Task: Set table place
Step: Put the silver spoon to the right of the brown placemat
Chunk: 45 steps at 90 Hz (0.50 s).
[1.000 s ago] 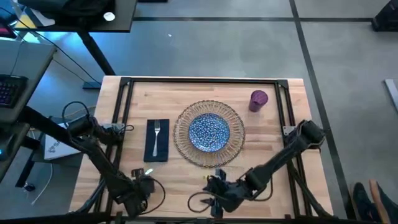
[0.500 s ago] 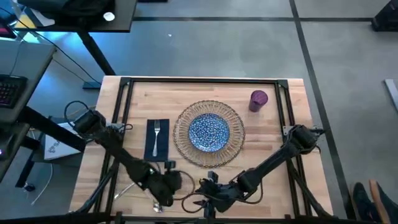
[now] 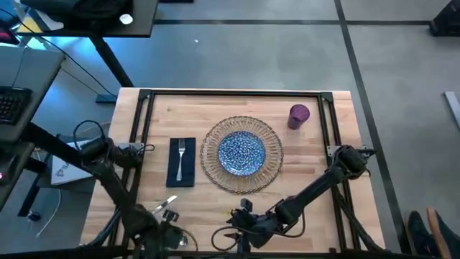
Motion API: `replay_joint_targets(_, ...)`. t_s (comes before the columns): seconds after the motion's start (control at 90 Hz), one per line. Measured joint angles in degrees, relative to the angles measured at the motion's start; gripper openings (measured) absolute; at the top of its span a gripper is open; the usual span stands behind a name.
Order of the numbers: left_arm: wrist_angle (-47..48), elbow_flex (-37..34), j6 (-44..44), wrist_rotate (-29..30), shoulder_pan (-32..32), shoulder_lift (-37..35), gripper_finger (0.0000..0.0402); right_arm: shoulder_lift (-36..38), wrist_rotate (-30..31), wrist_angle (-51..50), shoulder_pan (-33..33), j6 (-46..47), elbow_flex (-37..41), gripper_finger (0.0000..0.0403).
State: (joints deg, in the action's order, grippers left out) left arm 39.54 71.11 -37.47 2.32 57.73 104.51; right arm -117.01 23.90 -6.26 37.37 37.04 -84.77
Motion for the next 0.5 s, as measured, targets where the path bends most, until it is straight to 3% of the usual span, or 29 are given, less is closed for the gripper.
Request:
replay_joint_targets(0.222, -9.98, 0.04, 6.97, -0.6, -1.11, 6.52, 0.0115, 0.02, -0.2, -0.31, -1.13, -2.49, 0.02, 0.0185)
replay_joint_targets(0.433, -9.77, 0.31, 11.84, -1.77, -5.53, 9.11, 0.0115, 0.04, -0.26, 0.01, -1.4, -2.58, 0.02, 0.0185)
replay_joint_targets(0.5, -9.73, 0.16, 15.11, 1.05, -7.27, 8.75, 0.0115, 0.04, -0.28, 0.02, -1.4, -2.78, 0.02, 0.0185)
